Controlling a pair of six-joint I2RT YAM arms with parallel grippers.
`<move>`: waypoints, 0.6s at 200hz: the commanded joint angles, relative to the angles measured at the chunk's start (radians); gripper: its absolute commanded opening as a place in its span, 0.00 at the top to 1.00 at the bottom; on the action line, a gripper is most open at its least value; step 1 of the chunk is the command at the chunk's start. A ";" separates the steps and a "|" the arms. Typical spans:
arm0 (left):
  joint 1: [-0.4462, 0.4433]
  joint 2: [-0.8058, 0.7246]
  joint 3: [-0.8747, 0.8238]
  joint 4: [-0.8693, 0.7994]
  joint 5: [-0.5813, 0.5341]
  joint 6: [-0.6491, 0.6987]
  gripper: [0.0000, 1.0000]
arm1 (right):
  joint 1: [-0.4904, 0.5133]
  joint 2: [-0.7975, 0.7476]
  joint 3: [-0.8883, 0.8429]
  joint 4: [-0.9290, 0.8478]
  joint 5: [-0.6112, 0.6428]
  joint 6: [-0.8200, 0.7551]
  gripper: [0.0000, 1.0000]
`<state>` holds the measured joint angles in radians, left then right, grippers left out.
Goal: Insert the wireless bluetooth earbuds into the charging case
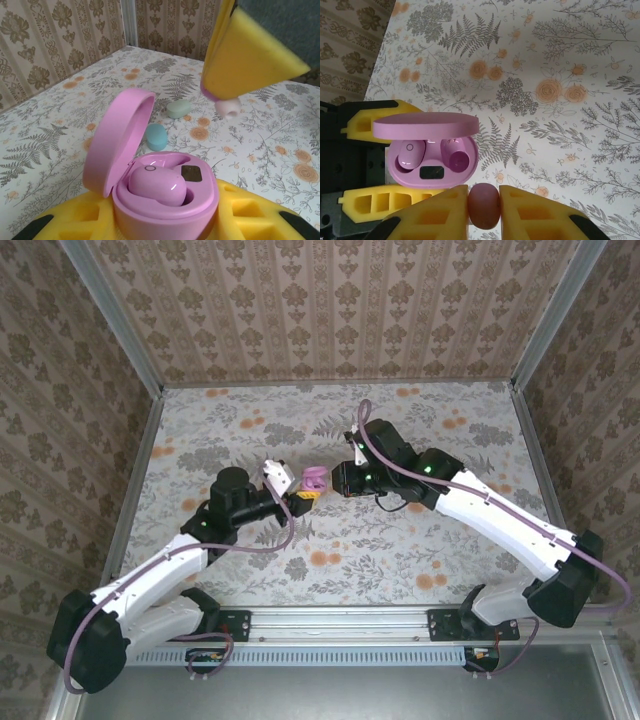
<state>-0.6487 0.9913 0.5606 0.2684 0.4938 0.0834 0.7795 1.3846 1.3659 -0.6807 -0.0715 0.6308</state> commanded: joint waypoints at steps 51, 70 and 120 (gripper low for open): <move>-0.012 0.001 0.045 0.025 0.038 0.024 0.68 | 0.003 0.057 0.044 0.058 -0.021 -0.005 0.78; -0.014 -0.005 0.047 0.024 0.038 0.026 0.68 | 0.003 0.062 0.039 0.063 -0.012 -0.004 0.78; -0.016 -0.008 0.057 0.016 0.038 0.025 0.68 | 0.003 0.065 0.038 0.075 -0.001 0.001 0.78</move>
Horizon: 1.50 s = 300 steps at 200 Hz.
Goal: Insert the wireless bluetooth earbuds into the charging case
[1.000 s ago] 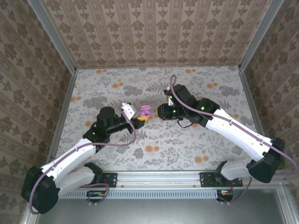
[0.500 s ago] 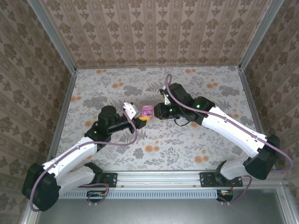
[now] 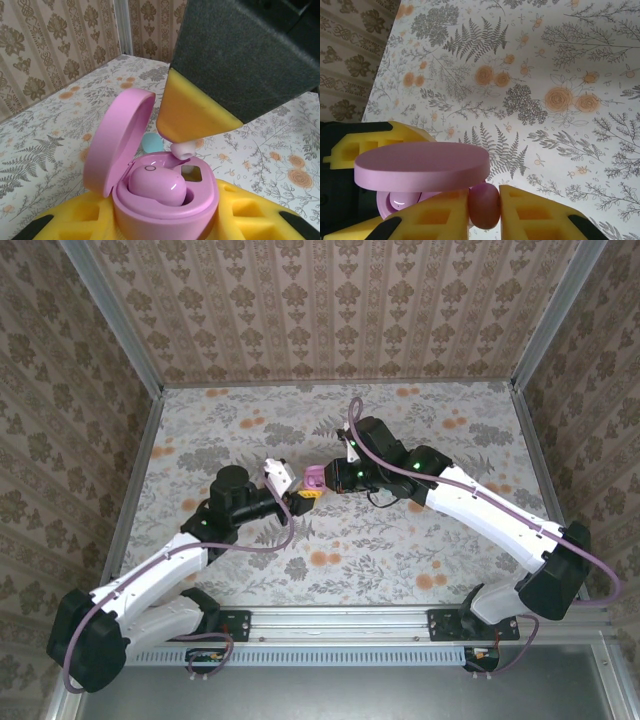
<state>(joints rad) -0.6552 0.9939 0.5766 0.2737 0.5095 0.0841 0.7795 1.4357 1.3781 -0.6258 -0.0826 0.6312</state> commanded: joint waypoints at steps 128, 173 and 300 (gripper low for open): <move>-0.012 -0.018 0.041 0.053 -0.012 -0.007 0.68 | 0.035 0.035 0.037 0.015 0.033 -0.029 0.76; -0.012 -0.015 0.045 0.065 -0.011 -0.012 0.68 | 0.035 0.029 0.040 -0.007 0.049 -0.045 0.72; -0.011 -0.017 0.047 0.067 -0.009 -0.010 0.68 | 0.030 -0.037 0.014 0.059 -0.022 -0.034 0.66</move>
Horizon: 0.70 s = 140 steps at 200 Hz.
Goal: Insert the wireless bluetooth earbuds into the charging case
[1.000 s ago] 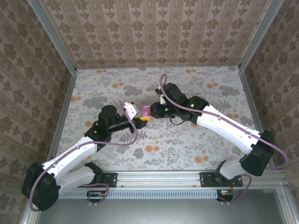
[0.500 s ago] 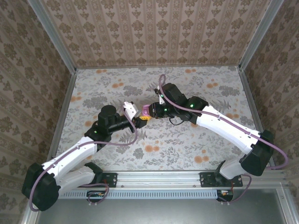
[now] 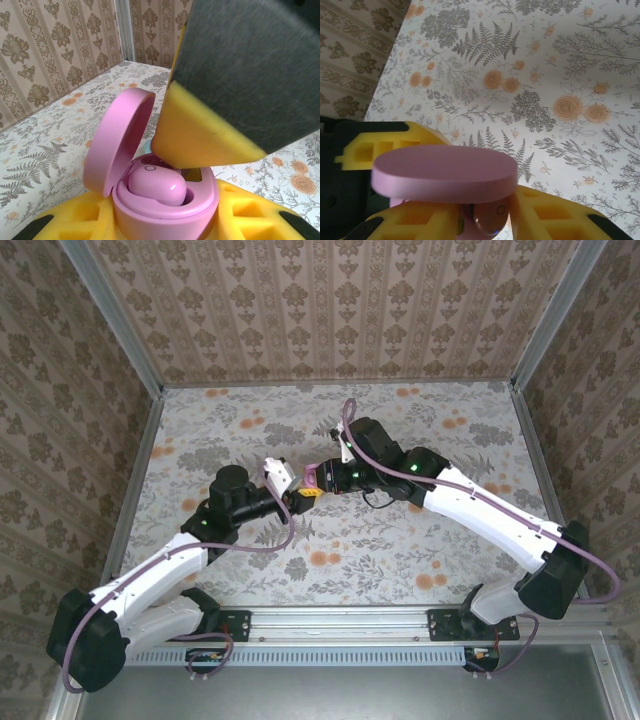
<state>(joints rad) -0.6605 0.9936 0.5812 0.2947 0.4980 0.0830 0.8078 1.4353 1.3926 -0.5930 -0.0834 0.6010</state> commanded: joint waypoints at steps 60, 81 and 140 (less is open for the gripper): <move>-0.006 -0.032 0.039 0.050 0.002 -0.013 0.68 | -0.003 -0.082 -0.025 0.043 -0.013 0.006 0.65; -0.006 -0.044 0.033 0.055 0.000 -0.011 0.68 | -0.009 -0.135 -0.046 0.073 0.003 0.016 0.65; -0.008 -0.061 0.030 0.084 0.052 -0.003 0.68 | -0.119 -0.257 -0.152 0.225 -0.097 0.144 0.53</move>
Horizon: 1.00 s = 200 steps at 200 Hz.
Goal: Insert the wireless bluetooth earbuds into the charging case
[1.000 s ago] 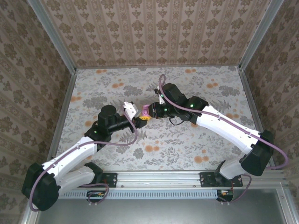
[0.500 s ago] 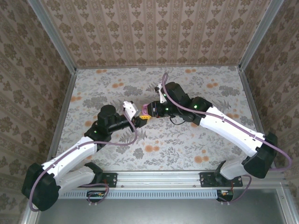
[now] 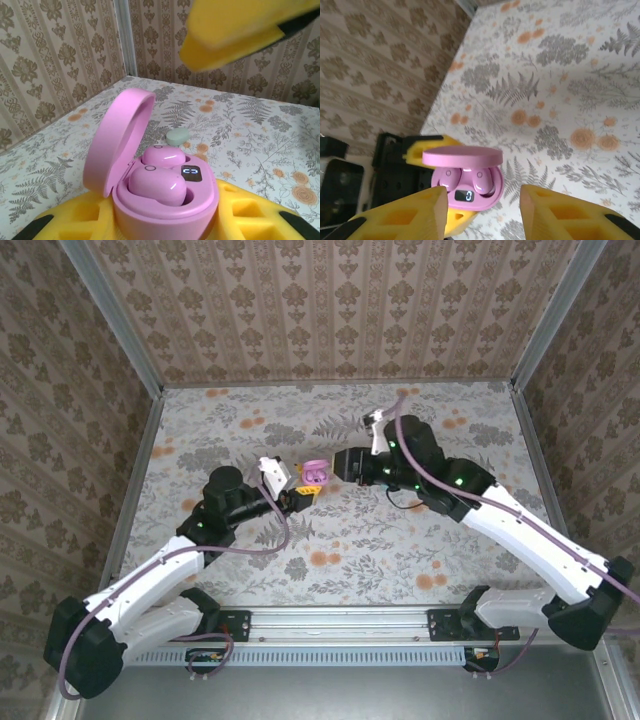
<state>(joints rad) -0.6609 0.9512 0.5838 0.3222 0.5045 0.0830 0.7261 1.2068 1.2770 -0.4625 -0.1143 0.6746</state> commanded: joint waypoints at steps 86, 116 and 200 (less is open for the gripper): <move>-0.045 -0.005 0.088 0.012 0.074 0.017 0.68 | -0.113 0.087 0.017 0.175 -0.265 0.195 0.40; -0.048 -0.005 0.088 0.031 0.054 0.005 0.68 | -0.113 0.135 0.024 0.161 -0.305 0.193 0.39; -0.049 -0.009 0.098 0.039 0.029 0.001 0.68 | -0.114 0.149 0.003 0.137 -0.396 0.179 0.37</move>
<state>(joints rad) -0.7017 0.9516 0.6441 0.3302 0.5423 0.0834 0.6155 1.3632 1.2644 -0.2974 -0.4633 0.8600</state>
